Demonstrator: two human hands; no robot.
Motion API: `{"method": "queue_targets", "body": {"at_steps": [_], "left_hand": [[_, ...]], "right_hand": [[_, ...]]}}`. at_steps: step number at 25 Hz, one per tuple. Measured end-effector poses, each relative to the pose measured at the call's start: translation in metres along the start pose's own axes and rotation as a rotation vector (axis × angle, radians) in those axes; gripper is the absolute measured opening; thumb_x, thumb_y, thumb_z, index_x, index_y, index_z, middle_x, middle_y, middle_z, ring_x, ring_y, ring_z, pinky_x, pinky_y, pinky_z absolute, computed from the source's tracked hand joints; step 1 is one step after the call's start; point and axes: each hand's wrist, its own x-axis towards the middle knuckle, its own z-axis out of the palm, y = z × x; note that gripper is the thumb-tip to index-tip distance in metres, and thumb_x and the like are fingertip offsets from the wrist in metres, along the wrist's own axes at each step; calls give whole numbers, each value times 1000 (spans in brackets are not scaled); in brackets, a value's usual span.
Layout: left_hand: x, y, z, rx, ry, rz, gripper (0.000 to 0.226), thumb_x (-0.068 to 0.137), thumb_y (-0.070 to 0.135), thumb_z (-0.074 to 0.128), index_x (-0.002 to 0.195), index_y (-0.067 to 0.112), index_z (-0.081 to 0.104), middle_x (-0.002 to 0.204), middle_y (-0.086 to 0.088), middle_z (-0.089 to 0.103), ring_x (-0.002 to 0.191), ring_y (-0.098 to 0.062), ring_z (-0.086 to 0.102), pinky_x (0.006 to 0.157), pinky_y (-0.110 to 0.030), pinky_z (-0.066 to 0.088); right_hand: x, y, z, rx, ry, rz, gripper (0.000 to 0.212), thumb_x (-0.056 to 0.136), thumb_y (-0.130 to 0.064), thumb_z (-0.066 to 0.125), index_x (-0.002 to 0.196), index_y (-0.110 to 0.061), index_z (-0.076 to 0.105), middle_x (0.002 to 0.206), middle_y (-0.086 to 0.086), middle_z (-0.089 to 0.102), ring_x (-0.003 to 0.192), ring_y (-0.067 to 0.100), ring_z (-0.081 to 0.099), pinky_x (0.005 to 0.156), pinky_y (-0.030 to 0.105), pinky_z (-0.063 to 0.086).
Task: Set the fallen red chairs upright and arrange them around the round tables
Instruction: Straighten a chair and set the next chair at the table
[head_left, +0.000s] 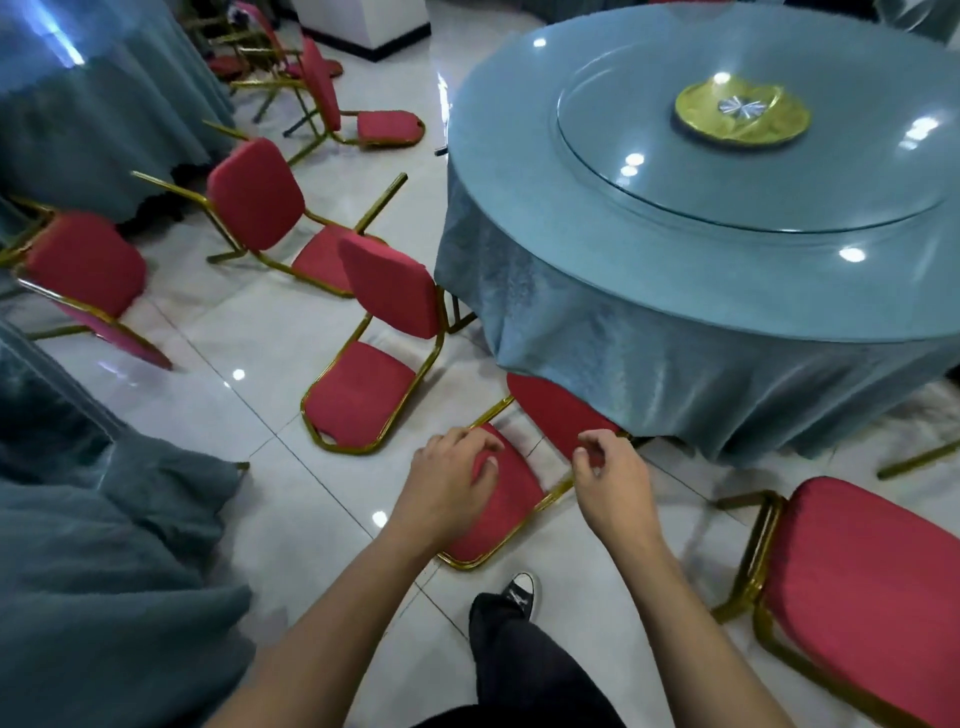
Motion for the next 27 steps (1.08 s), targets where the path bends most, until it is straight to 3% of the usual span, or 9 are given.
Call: {"method": "queue_targets", "body": {"at_steps": [4,10,13,17,20,27], "left_hand": [[66,-22,-22,80,-104,36,23,101,30,47,120,31,60,121,8,59,114,-16,51,103,-40,39],[143,-74,-57,112,-136,74,23,101,30,47,119,32,60,121,10,58,114,-12,49,97,-31,38],[178,-102,-60,100,-227,150,22,100,26,50,118,29,62,119,7,59,113,-16,52,99,-38,42],[224,-155,-50,133,-359,337,22,98,23,51,117,27,62,119,9,57,110,-14,51,100,-36,41],[256,-216,-18,180,-441,419,26,97,22,51,120,24,61,121,6,56,110,-15,51,100,-38,42],[296,-415,163,221,-583,313,35,95,18,54,129,22,56,126,-1,57,111,-23,53,99,-43,45]], "right_hand": [[64,-20,33,59,10,112,24,94,-23,57,116,-20,67,113,7,65,105,28,62,98,47,47],[120,-58,76,43,8,185,27,93,-23,56,118,-20,66,113,8,64,106,30,62,98,48,47],[131,-63,96,61,89,291,27,94,-24,56,118,-20,66,114,8,64,107,29,62,98,47,47],[123,-56,145,78,254,493,28,96,-24,55,120,-16,65,116,9,66,108,28,62,97,47,48],[108,-37,215,98,307,645,27,97,-23,55,119,-13,66,113,12,66,106,29,63,95,47,49],[94,86,437,124,194,782,25,96,-23,59,121,-20,62,112,6,64,103,20,63,81,30,44]]}}
